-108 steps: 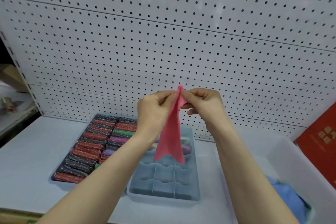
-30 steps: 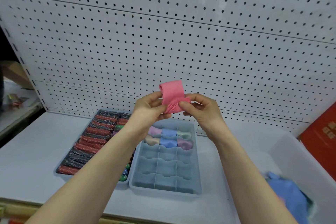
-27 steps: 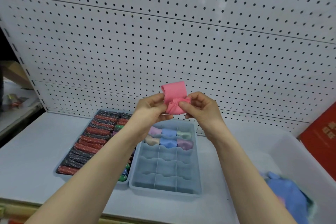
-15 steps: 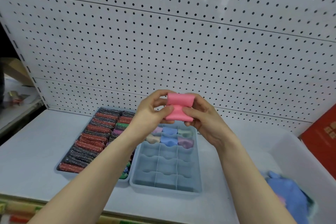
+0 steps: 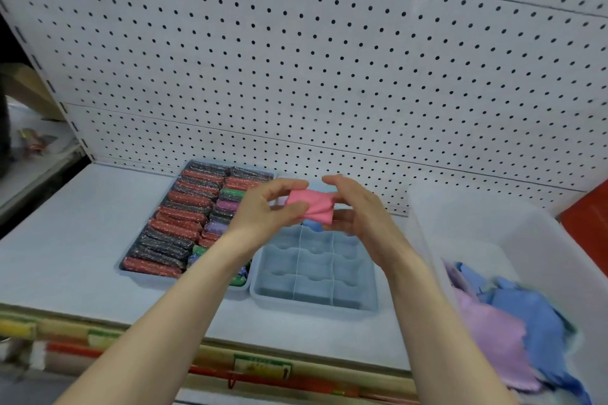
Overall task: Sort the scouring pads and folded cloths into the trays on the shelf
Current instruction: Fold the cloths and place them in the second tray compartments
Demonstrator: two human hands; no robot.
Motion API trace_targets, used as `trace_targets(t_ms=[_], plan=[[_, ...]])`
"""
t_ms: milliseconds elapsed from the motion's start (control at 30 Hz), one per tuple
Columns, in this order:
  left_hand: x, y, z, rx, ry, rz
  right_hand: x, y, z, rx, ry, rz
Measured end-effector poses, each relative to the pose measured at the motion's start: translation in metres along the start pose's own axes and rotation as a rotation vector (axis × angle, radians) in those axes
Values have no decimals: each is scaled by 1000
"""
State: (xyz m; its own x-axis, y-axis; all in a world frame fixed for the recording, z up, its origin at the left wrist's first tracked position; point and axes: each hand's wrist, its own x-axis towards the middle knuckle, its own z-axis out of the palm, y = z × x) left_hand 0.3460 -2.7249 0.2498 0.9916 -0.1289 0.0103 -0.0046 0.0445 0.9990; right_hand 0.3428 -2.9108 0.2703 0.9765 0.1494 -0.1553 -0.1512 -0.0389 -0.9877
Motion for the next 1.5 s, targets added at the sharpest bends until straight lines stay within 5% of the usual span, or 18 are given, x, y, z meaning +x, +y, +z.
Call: trace_targets(t_ms=[200, 367, 500, 700, 967, 1233, 1500], plan=[[-8, -36, -19, 276, -38, 69, 6, 36, 9, -100, -133, 71], [-20, -71, -46, 955, 42, 259, 18, 83, 17, -518, 81, -8], [-24, -95, -55, 1187, -19, 371, 35, 104, 30, -741, 210, -85], [-25, -100, -57, 1175, 25, 463, 67, 116, 49, -1018, 144, -179], [-24, -102, -59, 1144, 27, 445, 76, 116, 51, -975, 102, -34], [-24, -101, -58, 1143, 26, 415, 86, 105, 69, -1349, 87, 18], [-6, -91, -49, 1216, 58, 366, 43, 79, 22, -894, 238, -111]])
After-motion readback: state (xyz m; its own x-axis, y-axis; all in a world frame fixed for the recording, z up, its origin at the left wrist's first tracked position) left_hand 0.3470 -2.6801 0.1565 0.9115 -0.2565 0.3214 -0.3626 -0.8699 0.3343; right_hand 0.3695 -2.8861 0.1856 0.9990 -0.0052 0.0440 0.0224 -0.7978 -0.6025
